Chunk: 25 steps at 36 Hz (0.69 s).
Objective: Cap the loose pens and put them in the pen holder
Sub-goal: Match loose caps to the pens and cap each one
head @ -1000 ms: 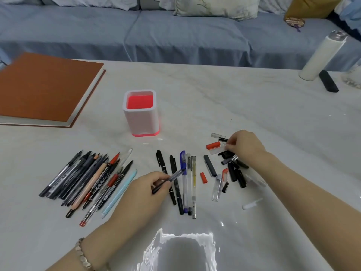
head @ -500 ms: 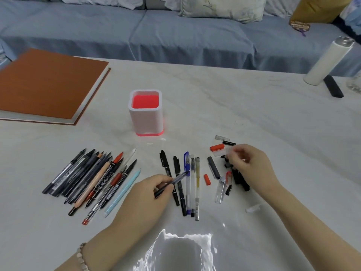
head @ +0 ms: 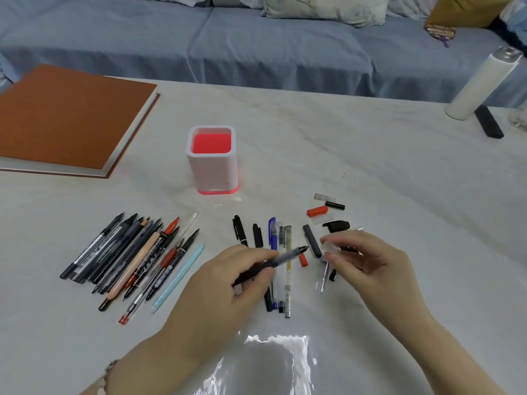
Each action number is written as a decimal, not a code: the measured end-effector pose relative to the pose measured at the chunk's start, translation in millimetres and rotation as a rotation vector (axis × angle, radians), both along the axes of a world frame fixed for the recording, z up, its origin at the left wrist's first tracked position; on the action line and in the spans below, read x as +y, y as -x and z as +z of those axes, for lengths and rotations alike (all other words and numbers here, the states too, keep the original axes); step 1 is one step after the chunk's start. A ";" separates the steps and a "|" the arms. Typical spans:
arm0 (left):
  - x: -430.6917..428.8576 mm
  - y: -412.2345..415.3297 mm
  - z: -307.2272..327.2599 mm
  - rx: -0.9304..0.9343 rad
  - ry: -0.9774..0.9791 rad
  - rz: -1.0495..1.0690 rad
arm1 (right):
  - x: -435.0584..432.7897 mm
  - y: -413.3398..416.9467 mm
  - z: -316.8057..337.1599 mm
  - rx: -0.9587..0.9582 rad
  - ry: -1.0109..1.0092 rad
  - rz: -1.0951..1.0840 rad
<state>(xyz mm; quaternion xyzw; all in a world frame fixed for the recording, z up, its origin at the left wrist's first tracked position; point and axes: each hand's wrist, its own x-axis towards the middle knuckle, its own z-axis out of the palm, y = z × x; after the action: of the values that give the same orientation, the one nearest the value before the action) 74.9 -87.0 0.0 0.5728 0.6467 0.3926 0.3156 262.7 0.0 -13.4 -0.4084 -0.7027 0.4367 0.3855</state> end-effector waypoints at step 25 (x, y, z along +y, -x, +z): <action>-9.1 13.3 -12.9 0.214 -0.091 -0.168 | -11.0 1.9 6.4 -0.262 -0.169 0.198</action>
<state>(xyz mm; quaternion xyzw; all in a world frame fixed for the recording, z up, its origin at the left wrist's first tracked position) 61.6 -96.1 -12.9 0.6773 0.6078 0.3304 0.2504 260.8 -11.1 -7.0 -0.3569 -0.8178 0.3550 0.2790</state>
